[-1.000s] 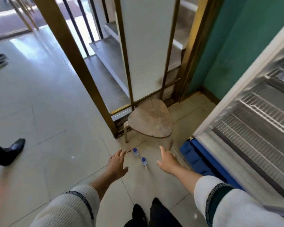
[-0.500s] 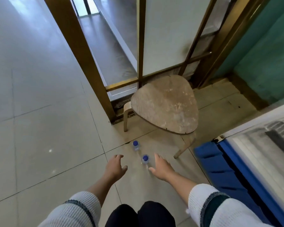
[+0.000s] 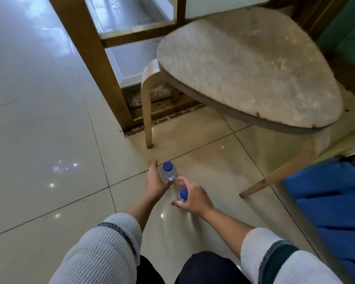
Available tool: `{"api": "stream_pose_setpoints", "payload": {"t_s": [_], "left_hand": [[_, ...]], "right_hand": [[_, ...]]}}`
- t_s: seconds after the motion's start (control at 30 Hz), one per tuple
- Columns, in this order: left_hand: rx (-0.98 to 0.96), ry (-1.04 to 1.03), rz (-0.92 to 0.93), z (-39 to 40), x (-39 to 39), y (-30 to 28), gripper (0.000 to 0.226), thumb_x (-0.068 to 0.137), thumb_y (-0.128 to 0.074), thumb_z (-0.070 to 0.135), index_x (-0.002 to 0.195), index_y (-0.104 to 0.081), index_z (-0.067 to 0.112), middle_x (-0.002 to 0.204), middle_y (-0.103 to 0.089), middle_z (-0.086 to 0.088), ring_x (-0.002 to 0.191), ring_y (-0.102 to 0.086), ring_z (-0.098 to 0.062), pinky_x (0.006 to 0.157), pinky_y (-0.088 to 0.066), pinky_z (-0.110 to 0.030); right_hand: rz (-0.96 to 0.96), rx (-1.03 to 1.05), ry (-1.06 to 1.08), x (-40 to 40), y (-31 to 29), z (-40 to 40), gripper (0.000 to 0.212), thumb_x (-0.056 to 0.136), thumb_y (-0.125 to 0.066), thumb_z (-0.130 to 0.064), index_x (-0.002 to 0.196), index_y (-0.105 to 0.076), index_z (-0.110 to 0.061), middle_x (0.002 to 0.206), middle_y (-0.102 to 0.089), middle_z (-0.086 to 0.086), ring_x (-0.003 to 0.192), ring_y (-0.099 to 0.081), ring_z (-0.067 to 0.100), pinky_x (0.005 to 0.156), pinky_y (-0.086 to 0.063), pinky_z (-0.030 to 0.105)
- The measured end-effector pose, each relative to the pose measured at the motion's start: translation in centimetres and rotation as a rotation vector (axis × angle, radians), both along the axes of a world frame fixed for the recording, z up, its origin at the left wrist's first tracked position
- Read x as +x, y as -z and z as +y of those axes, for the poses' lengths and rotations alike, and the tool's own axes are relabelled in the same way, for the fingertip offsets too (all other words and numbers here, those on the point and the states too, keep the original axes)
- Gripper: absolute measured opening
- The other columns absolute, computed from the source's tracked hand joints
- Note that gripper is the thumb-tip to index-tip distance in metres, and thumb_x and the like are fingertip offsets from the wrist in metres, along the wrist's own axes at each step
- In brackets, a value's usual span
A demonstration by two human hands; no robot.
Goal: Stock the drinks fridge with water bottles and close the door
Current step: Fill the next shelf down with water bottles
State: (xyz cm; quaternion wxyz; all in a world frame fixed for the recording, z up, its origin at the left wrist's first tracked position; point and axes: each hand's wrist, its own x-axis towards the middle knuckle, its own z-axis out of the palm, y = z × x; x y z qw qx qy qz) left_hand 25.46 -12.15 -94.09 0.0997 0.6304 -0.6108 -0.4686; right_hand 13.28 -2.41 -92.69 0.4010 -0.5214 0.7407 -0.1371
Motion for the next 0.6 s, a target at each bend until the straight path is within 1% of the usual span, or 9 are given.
{"api": "stream_pose_setpoints", "payload": {"t_s": [0.07,0.13,0.17,0.23,0.33,0.4,0.47,0.53,0.6], "left_hand": [[-0.010,-0.031,0.052,-0.1,-0.9,1.4,0.079,0.067,-0.086,0.028,0.132,-0.044,0.015,0.123,-0.060,-0.002,0.113,-0.059,-0.020,0.090,-0.051,-0.033],[-0.018,-0.076,0.079,-0.1,-1.7,1.9,0.061,0.071,-0.083,0.021,0.120,-0.048,0.015,0.108,-0.063,-0.002,0.098,-0.063,-0.020,0.078,-0.051,-0.029],[-0.020,-0.095,0.080,-0.1,-2.0,1.9,0.056,0.072,-0.082,0.019,0.117,-0.049,0.015,0.106,-0.063,-0.003,0.095,-0.062,-0.019,0.076,-0.050,-0.029],[-0.020,-0.111,0.087,-0.1,-2.1,1.8,0.054,0.073,-0.082,0.017,0.116,-0.050,0.015,0.106,-0.063,-0.003,0.094,-0.062,-0.018,0.078,-0.051,-0.030],[-0.008,-0.106,0.099,0.4,-1.1,0.5,0.056,0.072,-0.083,0.016,0.118,-0.051,0.016,0.108,-0.063,-0.001,0.097,-0.061,-0.018,0.080,-0.050,-0.029],[-0.009,-0.097,0.094,1.1,-0.1,-1.7,0.059,0.072,-0.083,0.016,0.121,-0.050,0.016,0.107,-0.060,0.002,0.097,-0.058,-0.015,0.080,-0.046,-0.027],[-0.011,-0.080,0.076,1.8,1.1,-5.5,0.061,0.072,-0.083,0.016,0.122,-0.049,0.016,0.106,-0.058,0.002,0.096,-0.056,-0.015,0.080,-0.045,-0.026],[0.009,-0.070,0.063,2.7,2.2,-9.8,0.061,0.072,-0.082,0.014,0.123,-0.049,0.015,0.105,-0.057,0.002,0.097,-0.056,-0.017,0.080,-0.045,-0.026],[0.028,-0.066,0.059,3.5,3.2,-15.3,0.062,0.073,-0.082,0.013,0.126,-0.049,0.014,0.108,-0.057,0.000,0.098,-0.055,-0.017,0.082,-0.045,-0.026]], "right_hand": [[-0.023,-0.039,0.042,0.0,1.0,0.3,0.076,0.061,-0.085,-0.048,0.125,-0.046,-0.032,0.117,-0.063,-0.005,0.103,-0.059,0.013,0.091,-0.050,0.028],[-0.019,-0.019,0.053,-0.2,2.0,1.1,0.065,0.061,-0.085,-0.044,0.114,-0.049,-0.031,0.108,-0.061,-0.004,0.096,-0.057,0.013,0.085,-0.050,0.028],[-0.010,-0.005,0.072,-0.4,2.4,1.4,0.059,0.062,-0.084,-0.041,0.109,-0.049,-0.032,0.103,-0.061,-0.004,0.092,-0.057,0.013,0.081,-0.050,0.029],[-0.024,0.004,0.135,-0.8,2.7,1.8,0.052,0.064,-0.082,-0.034,0.103,-0.048,-0.032,0.094,-0.062,-0.005,0.085,-0.059,0.014,0.074,-0.051,0.027],[-0.062,-0.010,0.259,-1.4,1.8,1.8,0.045,0.065,-0.082,-0.020,0.096,-0.050,-0.028,0.086,-0.062,-0.004,0.077,-0.060,0.014,0.065,-0.046,0.019],[-0.084,-0.023,0.365,-1.9,-0.2,2.2,0.043,0.067,-0.081,-0.014,0.095,-0.051,-0.024,0.085,-0.060,-0.003,0.073,-0.057,0.011,0.061,-0.041,0.014],[-0.095,-0.021,0.429,-2.1,-3.5,2.9,0.042,0.068,-0.080,-0.012,0.096,-0.051,-0.023,0.087,-0.058,-0.002,0.073,-0.055,0.009,0.058,-0.038,0.011],[-0.098,-0.019,0.440,-2.2,-7.5,3.7,0.047,0.069,-0.081,-0.011,0.100,-0.047,-0.022,0.090,-0.056,-0.002,0.074,-0.055,0.010,0.057,-0.038,0.009],[-0.128,-0.002,0.453,-2.0,-12.7,4.4,0.055,0.069,-0.082,-0.013,0.104,-0.041,-0.022,0.091,-0.053,-0.001,0.074,-0.055,0.010,0.056,-0.038,0.011]]}}
